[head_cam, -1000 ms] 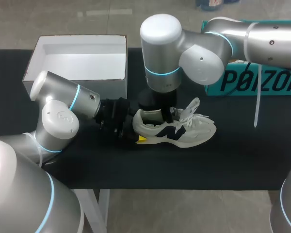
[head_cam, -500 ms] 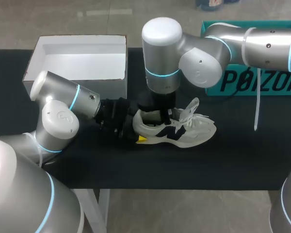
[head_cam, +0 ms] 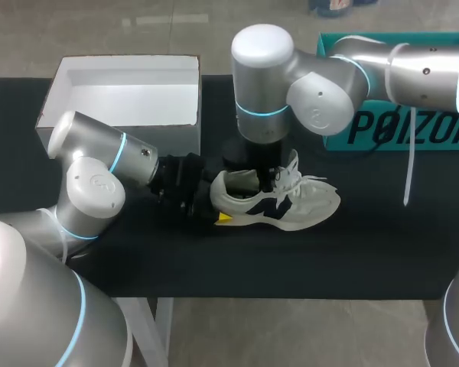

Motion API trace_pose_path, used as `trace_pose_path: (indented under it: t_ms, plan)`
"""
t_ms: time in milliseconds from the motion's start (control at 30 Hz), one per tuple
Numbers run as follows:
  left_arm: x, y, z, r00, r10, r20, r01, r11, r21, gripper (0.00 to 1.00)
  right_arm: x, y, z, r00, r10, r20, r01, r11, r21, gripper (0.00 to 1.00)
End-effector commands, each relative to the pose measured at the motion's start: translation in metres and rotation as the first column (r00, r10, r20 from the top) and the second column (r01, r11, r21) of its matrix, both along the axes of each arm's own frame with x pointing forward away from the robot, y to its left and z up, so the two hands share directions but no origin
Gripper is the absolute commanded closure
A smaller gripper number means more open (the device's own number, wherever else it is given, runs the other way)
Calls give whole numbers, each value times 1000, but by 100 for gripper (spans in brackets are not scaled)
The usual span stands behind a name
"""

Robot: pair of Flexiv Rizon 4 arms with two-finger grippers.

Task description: Take the shoe out of the shoebox, open the shoe tongue, remove and reinsert the insole, then place the shoe into the shoebox

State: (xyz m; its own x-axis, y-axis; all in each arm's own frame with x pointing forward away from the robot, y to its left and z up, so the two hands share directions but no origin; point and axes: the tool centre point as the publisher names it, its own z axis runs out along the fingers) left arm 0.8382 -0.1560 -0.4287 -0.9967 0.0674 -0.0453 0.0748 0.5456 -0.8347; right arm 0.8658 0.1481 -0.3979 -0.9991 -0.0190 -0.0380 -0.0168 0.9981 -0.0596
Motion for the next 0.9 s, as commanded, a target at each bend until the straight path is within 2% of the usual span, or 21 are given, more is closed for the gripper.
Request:
trace_pose_path:
  t_ms: [33, 533, 700, 833, 900]
  plan:
    - [-2, 0, -1, 1000, -1, 2, 1, 1000, -1, 100, 3, 0, -12, 1000, 1, -20, -1, 1000, 10, 63]
    - [-2, 0, -1, 1000, -1, 2, 1, 1000, -1, 100, -15, 11, -49, 991, 18, -130, -13, 999, 36, 60]
    - [-2, 0, -1, 1000, -1, 2, 1, 1000, -1, 100, -30, 11, -54, 982, 5, -189, 9, 997, 73, 74]
    - [-2, 0, -1, 1000, -1, 2, 1, 1000, -1, 100, -41, 12, -60, 976, -21, -218, 43, 994, 99, 71]
    - [-2, 0, -1, 1000, -1, 2, 1, 1000, -1, 100, -44, 13, -64, 974, -40, -225, 65, 993, 101, 75]
